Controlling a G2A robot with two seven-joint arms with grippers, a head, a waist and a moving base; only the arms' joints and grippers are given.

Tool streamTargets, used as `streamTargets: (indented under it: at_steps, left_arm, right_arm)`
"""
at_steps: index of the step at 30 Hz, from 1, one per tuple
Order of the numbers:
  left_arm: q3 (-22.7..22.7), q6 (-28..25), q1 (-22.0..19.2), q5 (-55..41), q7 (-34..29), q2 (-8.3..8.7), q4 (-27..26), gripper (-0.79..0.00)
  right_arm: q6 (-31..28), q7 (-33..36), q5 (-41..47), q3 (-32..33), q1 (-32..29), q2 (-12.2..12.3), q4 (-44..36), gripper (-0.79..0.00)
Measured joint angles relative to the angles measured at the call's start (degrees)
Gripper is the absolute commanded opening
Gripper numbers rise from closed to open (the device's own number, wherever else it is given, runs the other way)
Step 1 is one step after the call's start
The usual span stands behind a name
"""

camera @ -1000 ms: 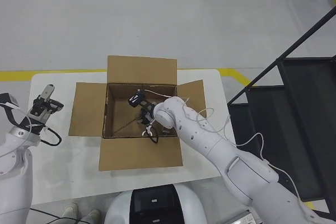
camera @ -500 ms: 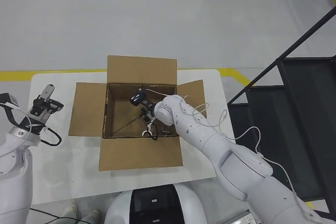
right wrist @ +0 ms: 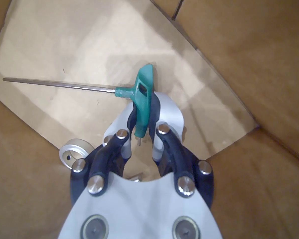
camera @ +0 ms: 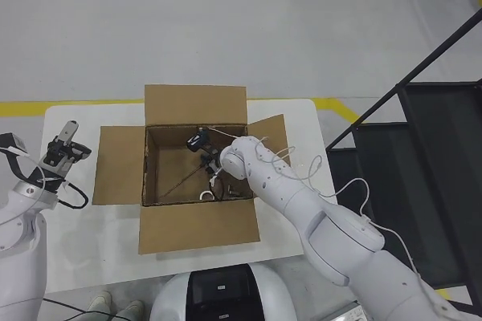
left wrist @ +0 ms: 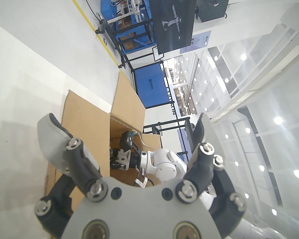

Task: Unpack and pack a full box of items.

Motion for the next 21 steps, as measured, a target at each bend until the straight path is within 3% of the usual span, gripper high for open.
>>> streamTargets:
  at_steps: [11,21]
  left_arm:
    - [0.0,0.0,0.0,0.0,0.0,0.00,0.0,0.000]
    - [0.0,0.0,0.0,0.0,0.0,0.00,0.0,0.000]
  right_arm:
    - [3.2,0.3,-2.9,0.6,2.5,-0.2,-1.6,-0.785]
    - [7.9,9.2,-7.9,3.9,1.2,2.8,-14.7,-0.785]
